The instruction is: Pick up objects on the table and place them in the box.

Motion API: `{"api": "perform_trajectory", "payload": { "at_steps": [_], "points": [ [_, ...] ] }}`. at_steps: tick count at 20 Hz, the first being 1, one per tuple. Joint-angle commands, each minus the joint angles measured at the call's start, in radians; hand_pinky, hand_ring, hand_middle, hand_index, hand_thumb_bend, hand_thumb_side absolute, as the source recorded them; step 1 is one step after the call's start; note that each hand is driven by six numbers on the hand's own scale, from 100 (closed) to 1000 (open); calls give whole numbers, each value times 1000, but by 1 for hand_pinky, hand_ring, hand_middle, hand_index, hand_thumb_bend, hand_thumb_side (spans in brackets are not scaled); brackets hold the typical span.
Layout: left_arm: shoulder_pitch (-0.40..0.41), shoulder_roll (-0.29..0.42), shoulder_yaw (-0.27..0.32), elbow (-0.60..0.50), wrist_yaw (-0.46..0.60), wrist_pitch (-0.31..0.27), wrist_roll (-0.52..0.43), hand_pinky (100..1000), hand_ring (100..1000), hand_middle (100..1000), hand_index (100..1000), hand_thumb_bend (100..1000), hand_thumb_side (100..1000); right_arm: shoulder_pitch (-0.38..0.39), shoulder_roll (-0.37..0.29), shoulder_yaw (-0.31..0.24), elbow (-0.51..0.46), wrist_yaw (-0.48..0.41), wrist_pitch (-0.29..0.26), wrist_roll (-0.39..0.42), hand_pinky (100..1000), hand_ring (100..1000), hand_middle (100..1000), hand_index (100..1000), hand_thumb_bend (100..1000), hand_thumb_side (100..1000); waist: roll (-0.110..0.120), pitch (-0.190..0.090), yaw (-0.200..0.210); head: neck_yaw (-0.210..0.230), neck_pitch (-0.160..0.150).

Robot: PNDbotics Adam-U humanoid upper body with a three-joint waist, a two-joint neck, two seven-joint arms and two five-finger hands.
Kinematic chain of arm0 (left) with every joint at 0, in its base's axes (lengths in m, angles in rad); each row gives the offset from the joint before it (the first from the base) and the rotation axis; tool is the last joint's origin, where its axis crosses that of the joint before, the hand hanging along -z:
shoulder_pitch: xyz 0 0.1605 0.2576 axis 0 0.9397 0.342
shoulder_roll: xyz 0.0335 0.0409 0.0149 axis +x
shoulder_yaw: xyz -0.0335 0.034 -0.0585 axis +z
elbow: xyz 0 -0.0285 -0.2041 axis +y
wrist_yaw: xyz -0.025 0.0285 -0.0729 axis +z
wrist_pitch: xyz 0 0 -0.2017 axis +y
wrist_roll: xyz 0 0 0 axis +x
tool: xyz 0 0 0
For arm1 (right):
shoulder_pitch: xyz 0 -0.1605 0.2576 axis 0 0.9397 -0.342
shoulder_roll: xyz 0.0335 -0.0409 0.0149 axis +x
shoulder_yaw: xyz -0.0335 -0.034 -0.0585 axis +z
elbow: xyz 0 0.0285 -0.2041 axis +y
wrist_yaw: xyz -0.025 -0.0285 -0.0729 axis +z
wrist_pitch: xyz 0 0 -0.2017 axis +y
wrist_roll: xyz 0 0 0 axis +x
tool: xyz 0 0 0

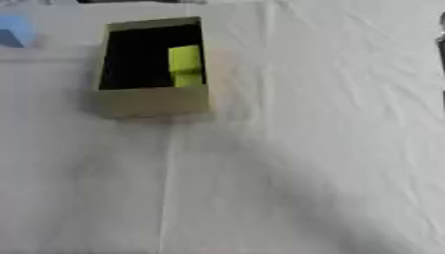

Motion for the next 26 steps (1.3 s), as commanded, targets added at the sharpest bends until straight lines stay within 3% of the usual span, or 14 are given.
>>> {"api": "perform_trajectory", "payload": {
  "at_steps": [1,11,26],
  "points": [
    [-29,40,28,20,-16,7,-15,716,859,869,927,658,130,-23,-30,-8,-16,3,6,-1,811,761,496,874,100,883,-4,-12,8,9,5],
    [-49,30,52,81,-33,37,-24,724,867,873,933,652,100,-44,-43,-2,-16,-3,14,6,810,759,487,874,100,889,-15,18,17,27,5],
    [-103,-3,64,138,-86,23,80,716,862,873,934,639,100,-71,-58,7,-16,-14,19,15,810,757,478,875,100,896,-13,61,-1,56,4]
  ]
}}
